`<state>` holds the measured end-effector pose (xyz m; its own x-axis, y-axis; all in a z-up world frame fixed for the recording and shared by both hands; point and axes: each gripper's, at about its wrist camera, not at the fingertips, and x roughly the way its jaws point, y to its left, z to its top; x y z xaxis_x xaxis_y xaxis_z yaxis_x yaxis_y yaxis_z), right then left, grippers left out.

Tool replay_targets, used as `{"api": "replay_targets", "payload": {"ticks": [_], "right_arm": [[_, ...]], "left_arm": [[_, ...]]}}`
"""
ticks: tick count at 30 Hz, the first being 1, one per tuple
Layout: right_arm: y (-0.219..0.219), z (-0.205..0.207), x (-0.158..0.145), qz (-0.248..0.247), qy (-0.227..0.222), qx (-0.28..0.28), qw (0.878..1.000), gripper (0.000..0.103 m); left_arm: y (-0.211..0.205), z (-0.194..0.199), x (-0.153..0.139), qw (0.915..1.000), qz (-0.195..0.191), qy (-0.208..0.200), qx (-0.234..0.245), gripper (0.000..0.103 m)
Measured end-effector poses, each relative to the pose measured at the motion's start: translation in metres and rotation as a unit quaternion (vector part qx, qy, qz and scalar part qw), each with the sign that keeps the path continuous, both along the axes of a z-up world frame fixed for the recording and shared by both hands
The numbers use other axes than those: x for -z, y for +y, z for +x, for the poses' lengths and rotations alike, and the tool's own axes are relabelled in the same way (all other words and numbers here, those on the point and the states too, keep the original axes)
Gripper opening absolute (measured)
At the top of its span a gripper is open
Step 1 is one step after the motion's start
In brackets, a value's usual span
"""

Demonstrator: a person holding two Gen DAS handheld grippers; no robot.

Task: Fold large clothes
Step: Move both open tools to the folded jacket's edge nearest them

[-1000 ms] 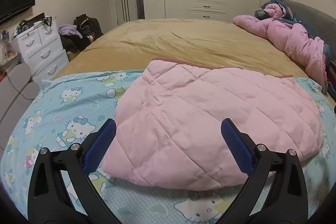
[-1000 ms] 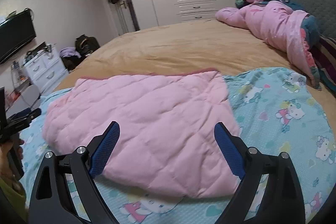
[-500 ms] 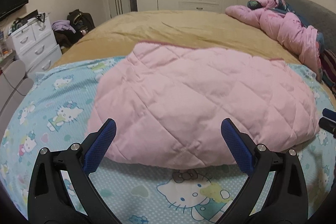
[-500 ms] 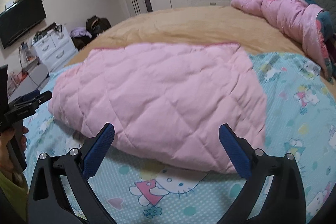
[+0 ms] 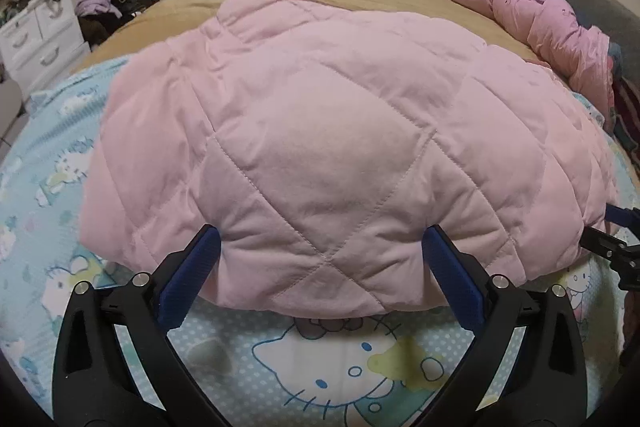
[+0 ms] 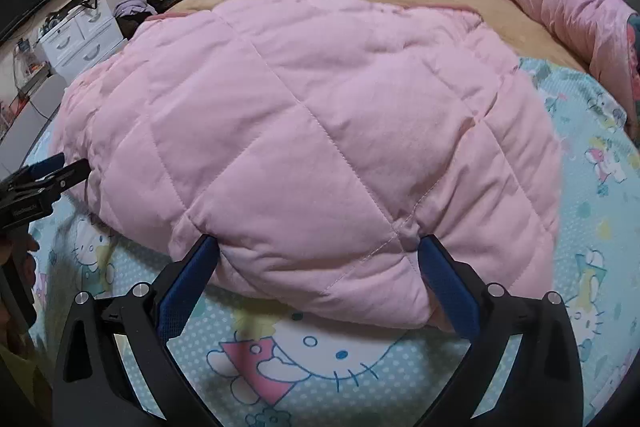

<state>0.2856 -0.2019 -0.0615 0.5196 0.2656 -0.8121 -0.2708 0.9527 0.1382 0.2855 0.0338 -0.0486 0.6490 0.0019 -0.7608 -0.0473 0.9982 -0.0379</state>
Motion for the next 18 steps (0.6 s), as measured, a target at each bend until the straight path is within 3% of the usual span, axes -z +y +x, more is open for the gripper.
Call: {"api": "replay_targets", "payload": {"ticks": [3,9,18], "right_arm": [[-0.004,-0.003,-0.006,0.01,-0.005,0.001,1.0,0.099],[-0.04,-0.019,-0.038,0.11,-0.042,0.03,0.993,0.099],[-0.063,-0.03,-0.075,0.125,-0.078,0.043,0.988,0.099]], "left_arm": [[0.001,-0.007,-0.003,0.9999,-0.005,-0.013,0.001,0.095],[0.009,-0.029,-0.029,0.9985,-0.026,-0.047,-0.006,0.095],[0.036,-0.04,-0.053,0.9959,-0.036,-0.073,-0.039,0.095]]}}
